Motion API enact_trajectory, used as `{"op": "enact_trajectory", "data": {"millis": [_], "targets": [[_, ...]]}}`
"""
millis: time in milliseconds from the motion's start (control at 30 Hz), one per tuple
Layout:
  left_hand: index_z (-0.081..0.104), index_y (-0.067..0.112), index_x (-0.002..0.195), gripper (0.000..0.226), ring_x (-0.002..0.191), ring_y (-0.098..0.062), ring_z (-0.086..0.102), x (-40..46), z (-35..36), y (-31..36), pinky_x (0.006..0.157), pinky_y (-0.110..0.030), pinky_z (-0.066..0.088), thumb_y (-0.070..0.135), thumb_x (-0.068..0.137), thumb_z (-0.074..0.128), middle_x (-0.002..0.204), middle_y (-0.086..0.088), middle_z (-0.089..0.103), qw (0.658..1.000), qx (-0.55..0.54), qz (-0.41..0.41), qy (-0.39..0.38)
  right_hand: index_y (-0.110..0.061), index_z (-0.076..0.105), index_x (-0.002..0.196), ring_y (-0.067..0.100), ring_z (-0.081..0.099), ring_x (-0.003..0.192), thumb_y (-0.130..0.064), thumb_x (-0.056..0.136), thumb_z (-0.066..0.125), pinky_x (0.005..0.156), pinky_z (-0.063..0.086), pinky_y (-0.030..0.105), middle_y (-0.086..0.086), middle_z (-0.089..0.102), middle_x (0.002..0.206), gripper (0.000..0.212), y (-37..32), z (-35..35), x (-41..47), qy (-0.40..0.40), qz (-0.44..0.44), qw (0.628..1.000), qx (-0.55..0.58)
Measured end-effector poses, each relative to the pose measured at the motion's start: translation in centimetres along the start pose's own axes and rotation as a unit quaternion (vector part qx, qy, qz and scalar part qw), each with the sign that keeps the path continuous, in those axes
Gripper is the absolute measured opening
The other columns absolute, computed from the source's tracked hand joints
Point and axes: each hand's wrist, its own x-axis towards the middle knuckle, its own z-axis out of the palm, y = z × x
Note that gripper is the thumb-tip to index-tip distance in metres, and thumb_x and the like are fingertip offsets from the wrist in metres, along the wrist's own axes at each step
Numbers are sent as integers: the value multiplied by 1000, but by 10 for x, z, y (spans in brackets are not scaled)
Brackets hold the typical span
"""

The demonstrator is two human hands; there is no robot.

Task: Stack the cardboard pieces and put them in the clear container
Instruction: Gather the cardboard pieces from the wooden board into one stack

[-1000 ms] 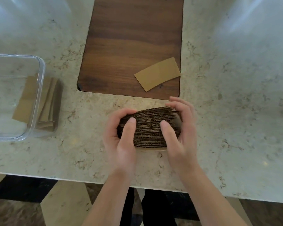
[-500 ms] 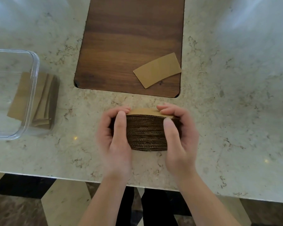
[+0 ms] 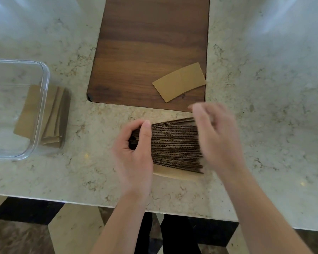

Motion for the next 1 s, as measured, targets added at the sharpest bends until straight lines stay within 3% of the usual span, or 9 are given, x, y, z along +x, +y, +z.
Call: {"op": "enact_trajectory", "data": {"millis": [67, 167, 233, 333, 433, 500, 667, 833, 1000], "targets": [[76, 31, 92, 20, 82, 3, 68, 0, 0, 0, 72, -12, 52, 17, 104, 68, 85, 19, 75, 1000, 4, 1, 0, -27, 64, 130, 17, 53, 128, -43, 101, 49, 111, 40, 39, -11, 66, 124, 36, 1, -10, 34, 8, -45, 997, -56], [76, 31, 94, 19, 84, 4, 68, -1, -2, -1, 75, -11, 52, 17, 104, 69, 88, 20, 75, 1000, 1, 4, -6, -25, 28, 162, 22, 24, 152, -38, 96, 69, 119, 23, 47, -4, 48, 158, 80, -5, -14, 93, -106, -112, 965, -213], [75, 32, 94, 19, 86, 5, 68, -1, -3, -1, 76, -11, 53, 17, 104, 68, 89, 21, 76, 1000, -2, 4, -9, -28, 31, 160, 27, 26, 149, -47, 89, 76, 115, 22, 51, -2, 46, 156, 87, -10, -13, 122, -181, -113, 933, -291], [75, 34, 95, 19, 87, 4, 69, 0, -4, -2, 77, -12, 53, 20, 104, 68, 90, 21, 76, 1000, -2, 10, -15, -27, 60, 129, 29, 44, 124, -54, 84, 77, 101, 30, 47, 2, 53, 121, 55, -14, -18, 136, -193, -112, 907, -356], [73, 38, 95, 15, 92, 5, 70, -1, -4, -1, 79, -11, 52, 26, 102, 67, 95, 24, 76, 1000, 2, 9, -17, -29, 62, 100, 16, 60, 94, -28, 97, 68, 82, 41, 31, -6, 61, 96, 6, -17, -29, 107, -196, -179, 931, -250], [68, 40, 99, 5, 98, 6, 69, -1, -3, 0, 84, -12, 53, 35, 97, 67, 103, 27, 74, 1000, -14, -6, -14, -33, 67, 102, -4, 58, 85, -23, 105, 54, 74, 40, 19, -18, 64, 91, 17, -21, -32, 73, -226, -214, 927, -208], [54, 51, 131, 35, 124, -11, 65, -2, -7, -3, 103, -34, 53, 34, 102, 59, 129, 15, 68, 999, -8, 23, -48, -29, 67, 135, -1, 58, 112, -31, 109, 41, 94, 39, 7, -19, 69, 122, 37, -12, -17, 9, -274, -181, 936, -127], [70, 30, 106, 21, 97, 0, 66, -1, -4, -7, 82, -13, 49, 30, 101, 50, 100, 21, 71, 999, 9, 21, -27, -15, 56, 145, 15, 65, 121, -24, 98, 56, 99, 53, 29, 1, 68, 131, 47, 16, -15, -33, -168, -41, 961, 217], [73, 21, 103, 33, 98, -9, 68, -4, 1, -7, 86, -37, 55, 34, 100, 42, 100, 13, 73, 1000, -22, -18, 5, -12, 42, 154, 24, 39, 151, -28, 90, 59, 120, 38, 42, 9, 42, 162, 69, 26, 12, -71, -99, -69, 959, 256]]}}
